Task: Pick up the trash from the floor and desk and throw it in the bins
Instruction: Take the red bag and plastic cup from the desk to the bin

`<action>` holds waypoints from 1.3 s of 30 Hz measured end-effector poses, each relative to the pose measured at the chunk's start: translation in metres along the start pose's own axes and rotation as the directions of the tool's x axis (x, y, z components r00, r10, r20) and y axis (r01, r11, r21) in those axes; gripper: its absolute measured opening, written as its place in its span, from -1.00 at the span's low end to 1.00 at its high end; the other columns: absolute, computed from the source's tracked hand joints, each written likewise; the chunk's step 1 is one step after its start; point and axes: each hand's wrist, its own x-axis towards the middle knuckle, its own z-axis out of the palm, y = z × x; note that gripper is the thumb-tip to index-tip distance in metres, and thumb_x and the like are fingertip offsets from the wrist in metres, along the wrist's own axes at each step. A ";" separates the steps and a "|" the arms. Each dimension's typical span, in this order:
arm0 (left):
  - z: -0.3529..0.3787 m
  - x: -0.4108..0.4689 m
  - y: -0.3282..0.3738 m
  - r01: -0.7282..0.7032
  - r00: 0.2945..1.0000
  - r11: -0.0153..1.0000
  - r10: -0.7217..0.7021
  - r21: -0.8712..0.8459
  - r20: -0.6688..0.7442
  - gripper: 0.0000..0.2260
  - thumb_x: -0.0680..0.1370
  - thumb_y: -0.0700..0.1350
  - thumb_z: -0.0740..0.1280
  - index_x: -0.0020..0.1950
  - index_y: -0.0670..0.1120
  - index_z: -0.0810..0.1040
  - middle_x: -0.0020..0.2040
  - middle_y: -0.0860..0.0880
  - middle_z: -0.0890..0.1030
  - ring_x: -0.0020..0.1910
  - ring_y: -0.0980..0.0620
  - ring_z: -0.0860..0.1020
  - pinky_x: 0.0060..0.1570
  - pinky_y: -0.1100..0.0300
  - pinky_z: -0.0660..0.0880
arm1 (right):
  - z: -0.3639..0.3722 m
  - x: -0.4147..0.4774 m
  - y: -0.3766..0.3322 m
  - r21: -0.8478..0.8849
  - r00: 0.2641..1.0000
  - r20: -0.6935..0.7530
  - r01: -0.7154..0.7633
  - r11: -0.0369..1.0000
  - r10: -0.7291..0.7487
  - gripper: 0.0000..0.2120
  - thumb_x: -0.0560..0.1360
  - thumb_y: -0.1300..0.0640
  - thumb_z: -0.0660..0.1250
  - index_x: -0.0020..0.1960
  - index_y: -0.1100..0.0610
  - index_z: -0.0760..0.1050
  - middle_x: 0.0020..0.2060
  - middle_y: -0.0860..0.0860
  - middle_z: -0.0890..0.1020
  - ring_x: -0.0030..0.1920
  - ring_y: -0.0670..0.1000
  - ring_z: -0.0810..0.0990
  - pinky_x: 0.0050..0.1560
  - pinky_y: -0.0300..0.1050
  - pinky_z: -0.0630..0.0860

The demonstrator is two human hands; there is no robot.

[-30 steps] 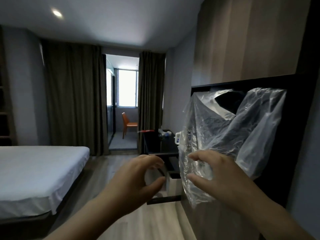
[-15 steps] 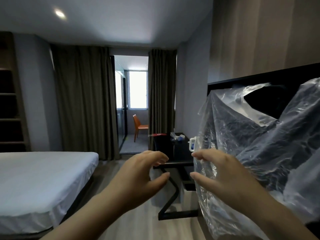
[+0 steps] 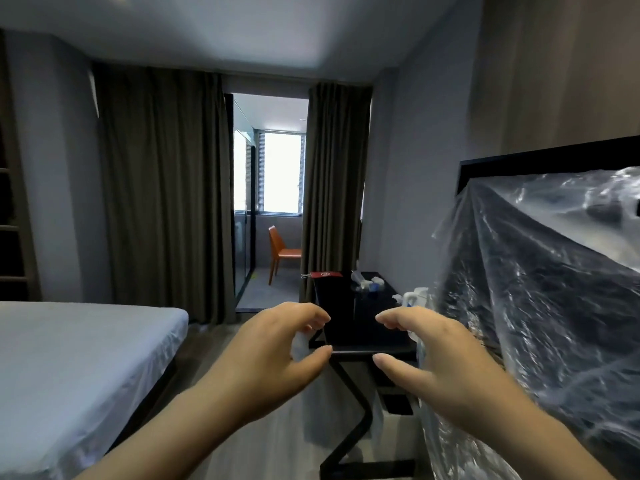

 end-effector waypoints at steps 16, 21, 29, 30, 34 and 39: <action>0.107 0.215 -0.192 -0.012 0.999 0.999 0.013 -0.035 0.048 -0.70 0.47 0.11 0.34 0.19 0.14 0.52 0.09 0.25 0.56 0.10 0.34 0.49 0.12 0.39 0.45 | 0.133 0.235 0.133 0.007 0.999 0.026 -0.045 0.999 0.045 -0.56 0.46 -0.16 0.32 0.32 -0.18 0.38 0.17 -0.37 0.45 0.22 -0.35 0.36 0.20 -0.45 0.26; 0.141 0.287 -0.234 0.036 0.998 0.999 -0.036 0.003 0.053 -0.70 0.46 0.15 0.32 0.18 0.17 0.51 0.06 0.28 0.55 0.10 0.33 0.49 0.12 0.32 0.48 | 0.161 0.309 0.194 0.051 0.998 0.048 -0.034 0.998 0.032 -0.55 0.45 -0.19 0.30 0.32 -0.20 0.37 0.18 -0.39 0.44 0.24 -0.36 0.35 0.22 -0.43 0.26; 0.199 0.360 -0.325 0.127 0.988 0.992 -0.128 0.020 0.083 -0.66 0.47 0.16 0.33 0.23 0.17 0.50 0.08 0.29 0.53 0.09 0.34 0.48 0.13 0.31 0.49 | 0.232 0.412 0.257 0.073 0.991 0.129 -0.034 0.997 0.025 -0.54 0.45 -0.19 0.32 0.32 -0.21 0.37 0.17 -0.38 0.44 0.23 -0.35 0.37 0.21 -0.41 0.31; 0.204 0.368 -0.340 0.138 0.986 0.990 -0.139 0.020 0.089 -0.66 0.47 0.16 0.33 0.23 0.17 0.50 0.08 0.29 0.53 0.09 0.34 0.48 0.13 0.31 0.49 | 0.243 0.425 0.262 0.073 0.990 0.138 -0.036 0.997 0.026 -0.54 0.45 -0.19 0.32 0.32 -0.20 0.37 0.17 -0.38 0.44 0.22 -0.34 0.37 0.20 -0.40 0.31; 0.227 0.401 -0.405 0.150 0.983 0.989 -0.151 0.016 0.107 -0.67 0.47 0.15 0.33 0.22 0.16 0.50 0.07 0.29 0.52 0.08 0.34 0.48 0.12 0.33 0.48 | 0.292 0.478 0.279 0.069 0.986 0.163 -0.060 0.996 0.048 -0.54 0.45 -0.20 0.32 0.33 -0.21 0.37 0.18 -0.37 0.44 0.22 -0.34 0.38 0.17 -0.40 0.33; 0.244 0.450 -0.495 0.155 0.978 0.988 -0.153 -0.004 0.139 -0.68 0.48 0.15 0.33 0.21 0.17 0.49 0.06 0.29 0.51 0.07 0.35 0.47 0.11 0.38 0.46 | 0.354 0.555 0.289 0.071 0.978 0.183 -0.113 0.991 0.098 -0.54 0.45 -0.20 0.32 0.33 -0.20 0.37 0.18 -0.36 0.44 0.21 -0.32 0.40 0.19 -0.36 0.37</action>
